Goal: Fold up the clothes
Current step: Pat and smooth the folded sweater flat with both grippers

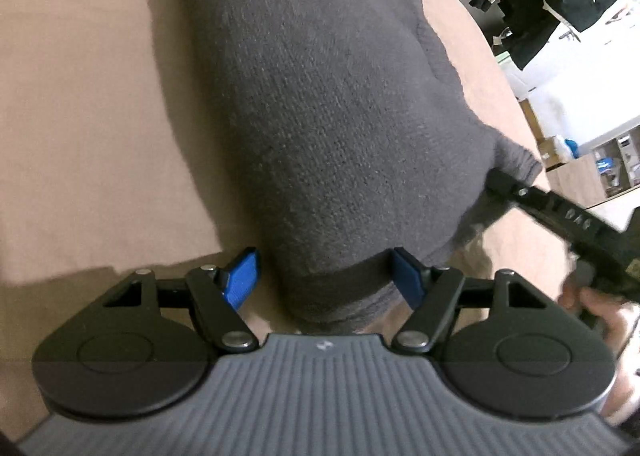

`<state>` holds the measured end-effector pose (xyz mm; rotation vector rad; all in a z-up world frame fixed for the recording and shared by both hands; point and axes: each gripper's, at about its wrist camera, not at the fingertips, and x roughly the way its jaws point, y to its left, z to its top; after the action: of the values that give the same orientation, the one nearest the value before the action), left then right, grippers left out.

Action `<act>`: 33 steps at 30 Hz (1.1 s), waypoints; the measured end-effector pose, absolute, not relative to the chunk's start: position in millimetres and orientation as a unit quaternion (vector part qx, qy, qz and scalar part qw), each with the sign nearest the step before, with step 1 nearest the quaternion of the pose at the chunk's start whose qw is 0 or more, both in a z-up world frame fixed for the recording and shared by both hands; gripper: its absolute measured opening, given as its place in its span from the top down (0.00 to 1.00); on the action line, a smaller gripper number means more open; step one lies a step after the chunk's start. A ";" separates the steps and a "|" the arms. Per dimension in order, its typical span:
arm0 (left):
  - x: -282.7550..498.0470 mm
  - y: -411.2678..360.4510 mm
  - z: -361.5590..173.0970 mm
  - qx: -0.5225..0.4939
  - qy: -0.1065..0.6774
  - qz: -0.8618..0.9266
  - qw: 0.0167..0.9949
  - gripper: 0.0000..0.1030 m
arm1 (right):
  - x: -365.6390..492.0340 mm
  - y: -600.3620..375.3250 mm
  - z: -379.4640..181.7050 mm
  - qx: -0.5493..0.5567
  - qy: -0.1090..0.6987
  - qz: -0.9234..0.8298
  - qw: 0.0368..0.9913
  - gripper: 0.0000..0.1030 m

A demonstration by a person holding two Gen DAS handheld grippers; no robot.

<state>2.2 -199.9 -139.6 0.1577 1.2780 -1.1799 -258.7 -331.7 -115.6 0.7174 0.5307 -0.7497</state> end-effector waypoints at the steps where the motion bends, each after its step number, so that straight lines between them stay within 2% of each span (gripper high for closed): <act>1: 0.7 -197.8 -137.2 0.071 0.555 -0.519 0.646 0.33 | -259.4 -329.6 -109.9 0.331 0.249 -0.362 0.835 0.75; 3: -0.4 -193.9 -132.2 0.072 0.550 -0.523 0.647 0.33 | -258.9 -322.5 -96.2 0.299 0.248 -0.378 0.840 0.78; 6: 2.6 -193.4 -125.8 0.071 0.545 -0.526 0.649 0.33 | -259.8 -314.6 -80.4 0.252 0.249 -0.398 0.846 0.89; 22: -7.0 -194.8 -102.0 0.127 0.493 -0.522 0.684 0.33 | -244.6 -306.5 -74.7 0.174 0.305 -0.415 0.839 0.90; 27: -13.5 -204.5 -98.2 0.135 0.481 -0.522 0.692 0.33 | -239.1 -310.5 -100.7 0.170 0.354 -0.421 0.818 0.90; 33: -12.7 -204.6 -92.7 0.133 0.468 -0.521 0.702 0.33 | -240.1 -318.6 -101.4 0.164 0.357 -0.429 0.814 0.90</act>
<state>-12.7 -204.6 -92.7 0.2951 1.0425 -1.1589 -240.1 -318.6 -101.4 0.3498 0.7611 -0.9146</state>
